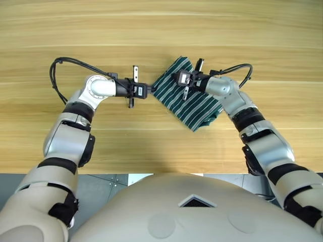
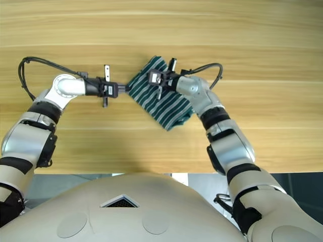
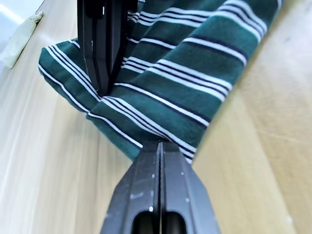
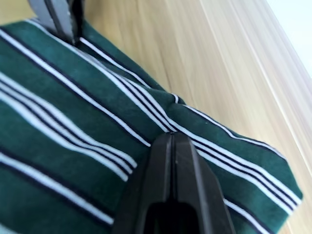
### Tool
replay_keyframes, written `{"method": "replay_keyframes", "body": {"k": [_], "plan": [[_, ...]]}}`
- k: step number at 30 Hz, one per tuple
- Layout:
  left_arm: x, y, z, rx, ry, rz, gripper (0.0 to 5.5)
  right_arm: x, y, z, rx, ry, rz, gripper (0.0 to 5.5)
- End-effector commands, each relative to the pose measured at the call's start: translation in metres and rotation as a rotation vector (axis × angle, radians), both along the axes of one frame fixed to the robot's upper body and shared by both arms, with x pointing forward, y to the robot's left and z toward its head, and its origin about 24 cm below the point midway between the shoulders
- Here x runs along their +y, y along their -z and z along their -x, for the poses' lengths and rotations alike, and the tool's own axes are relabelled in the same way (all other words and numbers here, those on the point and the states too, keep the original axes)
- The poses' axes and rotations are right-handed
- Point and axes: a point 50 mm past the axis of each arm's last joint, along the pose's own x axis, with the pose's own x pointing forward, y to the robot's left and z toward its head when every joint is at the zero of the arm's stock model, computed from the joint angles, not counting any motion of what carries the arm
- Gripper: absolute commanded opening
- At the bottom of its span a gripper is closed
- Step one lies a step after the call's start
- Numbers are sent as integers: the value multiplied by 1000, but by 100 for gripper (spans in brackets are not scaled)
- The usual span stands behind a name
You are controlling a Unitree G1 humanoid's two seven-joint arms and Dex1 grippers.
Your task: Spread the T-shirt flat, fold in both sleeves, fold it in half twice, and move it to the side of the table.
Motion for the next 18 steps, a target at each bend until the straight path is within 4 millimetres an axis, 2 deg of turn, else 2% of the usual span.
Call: {"method": "replay_keyframes", "body": {"k": [1,5,7,10,14,18], "plan": [[13,23,7,32,-44,-176,2,-30,-9,-4,-10,85,-36,0],[14,26,7,12,-58,-188,2,-54,-12,-7,-20,175,-42,0],[14,26,7,8,-68,-182,2,-58,-14,-7,-25,190,-60,0],[6,17,2,-12,-89,-63,2,-44,-19,-2,-32,126,-115,0],[-8,-11,-15,-96,-159,173,2,-23,-21,9,-21,38,-163,0],[-9,-37,-28,-123,-232,379,2,-13,-36,19,-39,-28,-235,0]]}}
